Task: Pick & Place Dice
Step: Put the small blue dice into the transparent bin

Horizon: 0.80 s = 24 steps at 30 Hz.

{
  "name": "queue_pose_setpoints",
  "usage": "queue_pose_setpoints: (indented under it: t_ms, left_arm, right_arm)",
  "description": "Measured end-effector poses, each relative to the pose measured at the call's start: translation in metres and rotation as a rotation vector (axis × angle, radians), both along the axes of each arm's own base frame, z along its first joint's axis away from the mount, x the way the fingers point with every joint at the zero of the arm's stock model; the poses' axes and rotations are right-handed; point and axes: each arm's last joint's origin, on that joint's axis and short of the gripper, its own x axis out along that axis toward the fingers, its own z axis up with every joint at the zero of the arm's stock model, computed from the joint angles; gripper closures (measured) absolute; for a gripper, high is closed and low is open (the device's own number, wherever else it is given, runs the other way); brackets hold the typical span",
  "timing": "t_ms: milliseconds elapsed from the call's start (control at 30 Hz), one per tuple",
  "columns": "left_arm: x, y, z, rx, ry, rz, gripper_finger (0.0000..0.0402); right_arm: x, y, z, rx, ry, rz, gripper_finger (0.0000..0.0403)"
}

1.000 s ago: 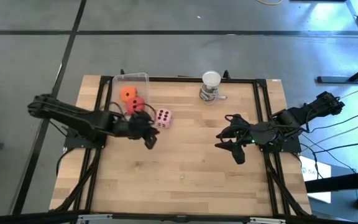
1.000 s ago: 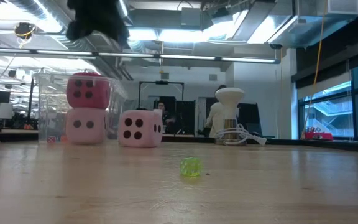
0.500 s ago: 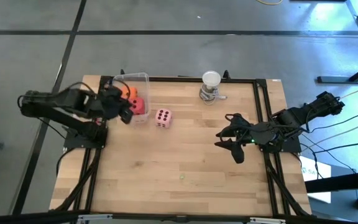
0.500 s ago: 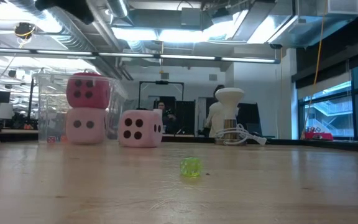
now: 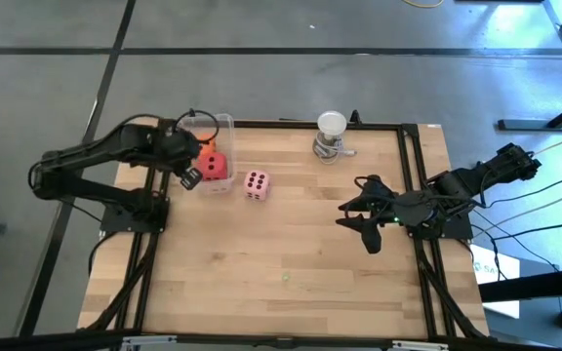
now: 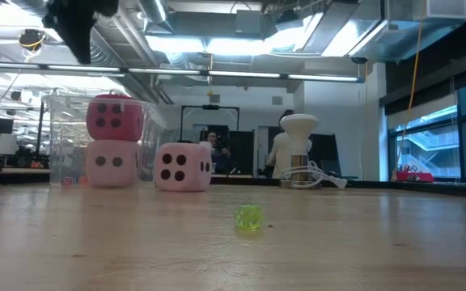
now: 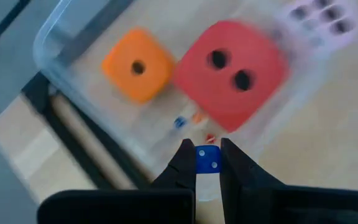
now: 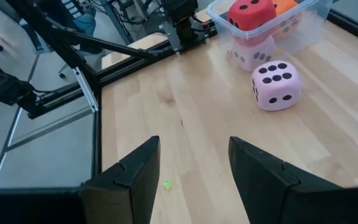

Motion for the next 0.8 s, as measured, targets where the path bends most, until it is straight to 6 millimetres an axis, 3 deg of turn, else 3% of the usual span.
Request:
queue_pose_setpoints:
  t_ms: [467,800]
  left_arm:
    - [0.006,0.062,-0.038,-0.147,0.103,0.02,0.0391]
    - [0.016,0.088,-0.06,-0.274,0.208,-0.05,0.0391]
  right_arm:
    - [0.002,0.001,0.003,0.036,-0.035,-0.008,0.0213]
    - [0.002,0.001,0.003,0.03,-0.036,-0.005,0.0213]
